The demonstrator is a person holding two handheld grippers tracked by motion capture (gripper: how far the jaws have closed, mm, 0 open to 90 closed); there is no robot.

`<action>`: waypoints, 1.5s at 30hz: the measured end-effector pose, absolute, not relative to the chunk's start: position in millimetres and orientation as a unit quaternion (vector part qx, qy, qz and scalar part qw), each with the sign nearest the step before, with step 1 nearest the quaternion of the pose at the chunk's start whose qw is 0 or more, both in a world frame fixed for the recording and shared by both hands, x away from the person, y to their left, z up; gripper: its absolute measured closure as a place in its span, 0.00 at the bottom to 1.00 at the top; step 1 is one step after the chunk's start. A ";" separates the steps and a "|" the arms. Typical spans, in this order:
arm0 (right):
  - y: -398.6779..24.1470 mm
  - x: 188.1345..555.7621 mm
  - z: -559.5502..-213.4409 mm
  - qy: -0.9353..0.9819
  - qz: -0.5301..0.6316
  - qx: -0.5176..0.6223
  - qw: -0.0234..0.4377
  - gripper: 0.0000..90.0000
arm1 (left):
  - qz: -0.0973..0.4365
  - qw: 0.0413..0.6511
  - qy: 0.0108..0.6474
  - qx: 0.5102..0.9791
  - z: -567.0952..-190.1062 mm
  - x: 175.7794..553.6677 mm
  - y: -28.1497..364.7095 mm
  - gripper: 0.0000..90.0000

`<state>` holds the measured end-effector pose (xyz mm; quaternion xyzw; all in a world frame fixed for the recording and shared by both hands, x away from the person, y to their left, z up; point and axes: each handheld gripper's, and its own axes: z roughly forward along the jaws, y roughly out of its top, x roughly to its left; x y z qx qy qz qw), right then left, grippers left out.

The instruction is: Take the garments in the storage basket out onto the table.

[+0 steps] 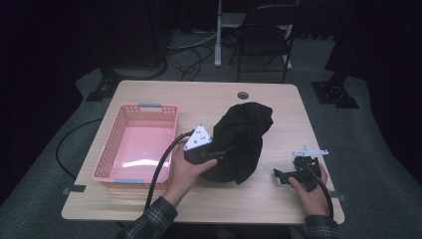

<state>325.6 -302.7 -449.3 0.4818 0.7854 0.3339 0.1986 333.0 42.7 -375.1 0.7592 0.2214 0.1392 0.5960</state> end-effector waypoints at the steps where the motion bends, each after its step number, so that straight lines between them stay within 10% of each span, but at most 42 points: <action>1: -302.7 325.6 -449.3 0.785 0.334 0.482 0.199 0.00 | 0.139 0.594 0.221 0.761 -376.5 332.6 40.8 0.68; 45: -302.8 325.6 -449.3 0.786 0.333 0.482 0.198 0.00 | 0.123 0.537 0.235 0.801 -425.4 339.7 2.0 0.68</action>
